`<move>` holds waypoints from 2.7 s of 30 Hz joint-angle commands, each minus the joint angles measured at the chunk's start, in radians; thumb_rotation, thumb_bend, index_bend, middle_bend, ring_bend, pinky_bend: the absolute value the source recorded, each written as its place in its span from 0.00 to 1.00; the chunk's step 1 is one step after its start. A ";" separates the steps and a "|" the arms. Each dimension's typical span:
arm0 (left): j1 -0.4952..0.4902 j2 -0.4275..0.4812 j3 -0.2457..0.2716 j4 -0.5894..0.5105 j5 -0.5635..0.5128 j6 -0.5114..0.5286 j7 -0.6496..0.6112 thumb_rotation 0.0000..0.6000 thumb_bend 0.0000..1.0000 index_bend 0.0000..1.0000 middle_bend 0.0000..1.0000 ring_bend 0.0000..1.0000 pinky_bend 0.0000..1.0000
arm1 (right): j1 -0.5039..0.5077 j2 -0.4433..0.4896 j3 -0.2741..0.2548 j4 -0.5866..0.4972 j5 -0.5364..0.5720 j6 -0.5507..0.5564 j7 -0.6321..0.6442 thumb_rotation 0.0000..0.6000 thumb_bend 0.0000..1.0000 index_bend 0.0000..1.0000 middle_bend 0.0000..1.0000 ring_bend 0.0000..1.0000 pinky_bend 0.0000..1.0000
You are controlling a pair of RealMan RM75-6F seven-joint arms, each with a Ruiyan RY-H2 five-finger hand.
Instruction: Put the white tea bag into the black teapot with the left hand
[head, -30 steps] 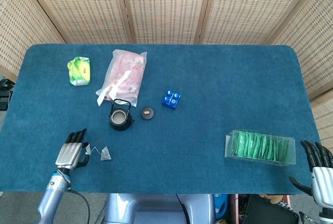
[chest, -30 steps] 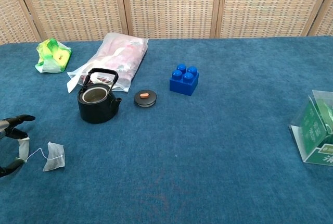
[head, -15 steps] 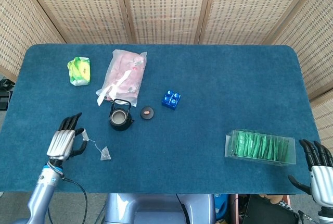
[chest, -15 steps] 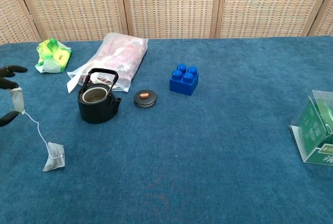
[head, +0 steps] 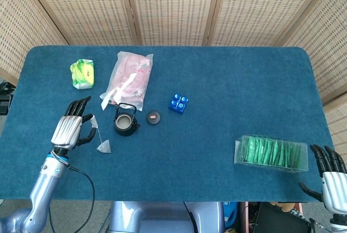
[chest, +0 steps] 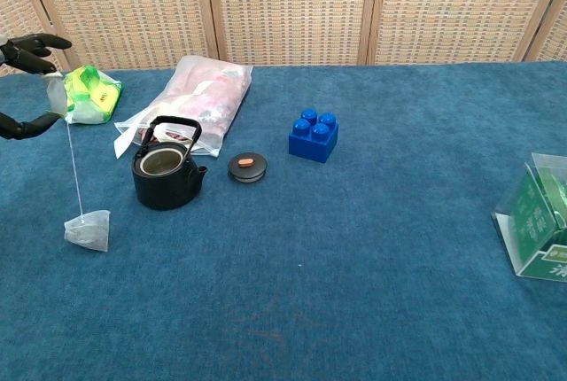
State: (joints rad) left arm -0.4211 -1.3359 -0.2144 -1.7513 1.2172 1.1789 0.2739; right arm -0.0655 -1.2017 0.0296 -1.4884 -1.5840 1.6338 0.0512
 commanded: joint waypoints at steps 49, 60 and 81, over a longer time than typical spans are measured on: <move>-0.256 -0.017 -0.131 0.031 -0.182 -0.076 0.045 1.00 0.46 0.61 0.03 0.00 0.00 | -0.009 -0.008 -0.001 0.010 0.019 -0.001 0.011 1.00 0.01 0.12 0.20 0.08 0.16; -0.226 -0.006 -0.055 0.030 -0.188 -0.082 0.021 1.00 0.46 0.61 0.03 0.00 0.00 | -0.010 -0.007 0.000 0.012 0.020 -0.001 0.012 1.00 0.01 0.12 0.20 0.08 0.16; -0.097 0.075 0.112 -0.083 -0.026 -0.030 -0.060 1.00 0.46 0.61 0.03 0.00 0.00 | -0.001 -0.005 0.002 0.004 0.016 -0.010 0.002 1.00 0.01 0.12 0.20 0.08 0.16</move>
State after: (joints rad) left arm -0.5229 -1.2634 -0.1076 -1.8309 1.1862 1.1454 0.2160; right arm -0.0664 -1.2066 0.0319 -1.4846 -1.5676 1.6234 0.0531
